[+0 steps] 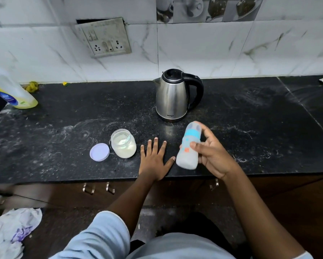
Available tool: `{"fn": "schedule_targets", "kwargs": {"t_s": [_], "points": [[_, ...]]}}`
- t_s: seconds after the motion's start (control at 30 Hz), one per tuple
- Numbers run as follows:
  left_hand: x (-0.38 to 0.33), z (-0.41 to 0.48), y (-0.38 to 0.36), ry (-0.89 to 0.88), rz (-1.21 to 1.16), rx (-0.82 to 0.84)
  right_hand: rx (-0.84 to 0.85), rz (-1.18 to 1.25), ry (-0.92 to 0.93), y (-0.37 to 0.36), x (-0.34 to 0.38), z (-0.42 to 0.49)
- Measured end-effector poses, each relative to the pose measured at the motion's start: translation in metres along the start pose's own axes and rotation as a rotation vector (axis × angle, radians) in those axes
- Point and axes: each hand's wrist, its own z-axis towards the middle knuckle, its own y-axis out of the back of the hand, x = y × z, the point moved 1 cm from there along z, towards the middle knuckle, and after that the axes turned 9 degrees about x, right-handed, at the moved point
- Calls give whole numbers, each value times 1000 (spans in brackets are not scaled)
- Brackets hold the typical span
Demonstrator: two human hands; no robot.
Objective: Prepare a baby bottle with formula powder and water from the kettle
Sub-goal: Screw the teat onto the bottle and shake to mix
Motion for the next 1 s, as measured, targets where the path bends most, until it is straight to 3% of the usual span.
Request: {"fn": "schedule_targets", "kwargs": {"t_s": [0.07, 0.2, 0.57, 0.8, 0.9, 1.0], "points": [[0, -1, -2, 4, -16, -3, -139, -5, 76, 0, -3, 8], [1, -7, -9, 4, 2, -13, -308, -293, 200, 8, -15, 28], [3, -19, -17, 5, -19, -27, -307, -735, 145, 15, -72, 75], [-2, -28, 1, -44, -248, 7, -302, -759, 135, 26, -82, 81], [-5, -45, 22, -127, -443, -137, -250, -746, 125, 28, -80, 80], [3, -70, 45, -111, -626, -429, -299, -767, 240, 23, -69, 76]]}}
